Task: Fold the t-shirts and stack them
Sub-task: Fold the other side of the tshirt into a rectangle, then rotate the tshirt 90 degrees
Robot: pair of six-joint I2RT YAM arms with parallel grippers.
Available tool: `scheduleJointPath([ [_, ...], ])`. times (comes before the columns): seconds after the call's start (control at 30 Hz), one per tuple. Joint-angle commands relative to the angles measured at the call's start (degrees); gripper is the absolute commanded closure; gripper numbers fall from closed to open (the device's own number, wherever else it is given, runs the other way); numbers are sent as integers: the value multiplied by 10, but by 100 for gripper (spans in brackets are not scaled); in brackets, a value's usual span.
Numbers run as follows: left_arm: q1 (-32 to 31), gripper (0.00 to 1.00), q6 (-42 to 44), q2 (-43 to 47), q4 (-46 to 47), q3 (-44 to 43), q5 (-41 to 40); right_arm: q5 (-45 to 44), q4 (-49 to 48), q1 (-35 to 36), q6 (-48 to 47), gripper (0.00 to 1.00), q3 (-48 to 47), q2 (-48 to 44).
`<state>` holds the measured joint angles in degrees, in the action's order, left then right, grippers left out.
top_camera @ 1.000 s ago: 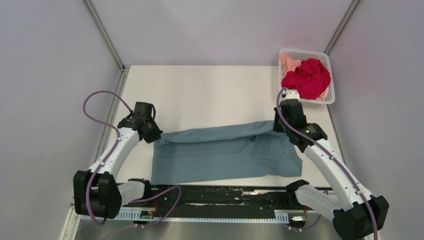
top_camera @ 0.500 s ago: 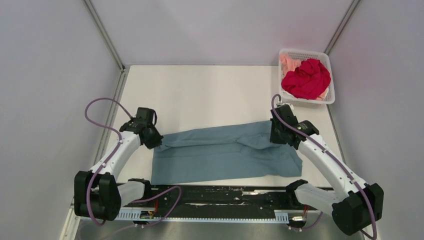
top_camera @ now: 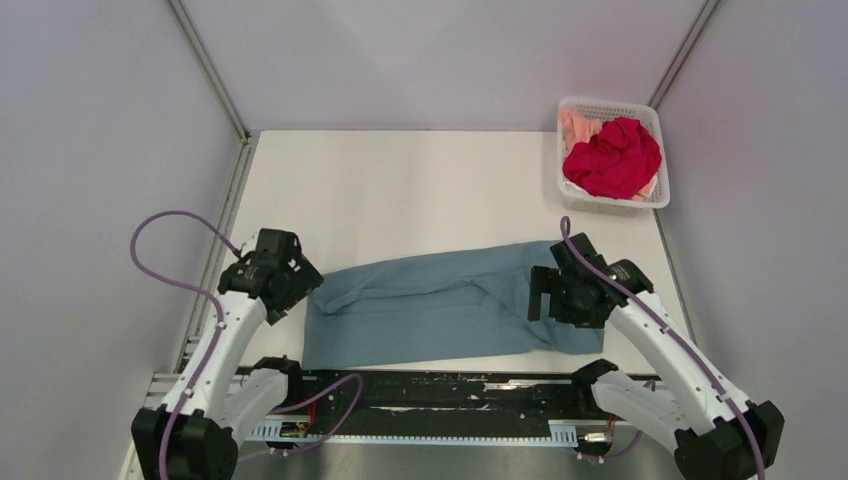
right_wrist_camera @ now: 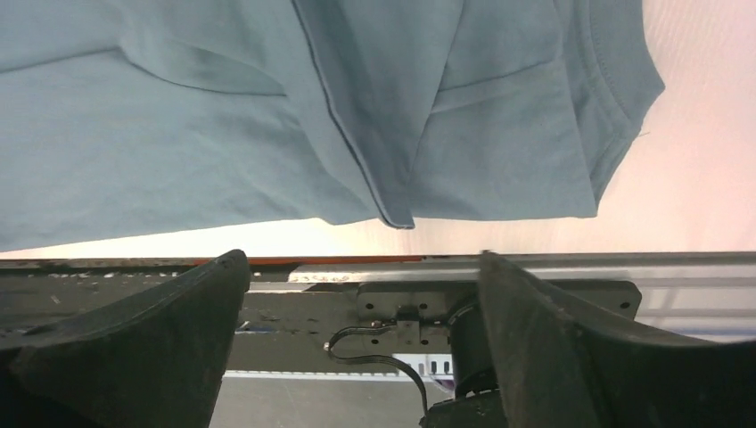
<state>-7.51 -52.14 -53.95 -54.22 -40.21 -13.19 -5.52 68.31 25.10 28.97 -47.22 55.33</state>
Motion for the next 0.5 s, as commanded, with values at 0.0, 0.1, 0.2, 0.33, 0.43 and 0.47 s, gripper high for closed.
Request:
scheduleJointPath([
  [0.0, -2, 0, 18, 49, -2, -62, 3, 14, -22, 3, -5, 0, -34, -44],
  [0.1, -6, 0, 51, 46, 117, -55, 140, 57, -127, 3, 14, 0, -16, -45],
  [0.2, -19, 0, 76, 3, 196, -49, 230, 194, -268, 4, 18, 0, 17, -22],
  [0.33, -44, 0, 92, -138, 286, -49, 328, 260, -376, 3, 51, 0, 59, 52],
  [0.43, -51, 0, 103, -219, 291, -56, 346, 158, -382, -6, 77, 0, 82, 100],
  [0.47, -51, 0, 109, -249, 284, -55, 342, 149, -383, -18, 79, 0, 93, 113],
])
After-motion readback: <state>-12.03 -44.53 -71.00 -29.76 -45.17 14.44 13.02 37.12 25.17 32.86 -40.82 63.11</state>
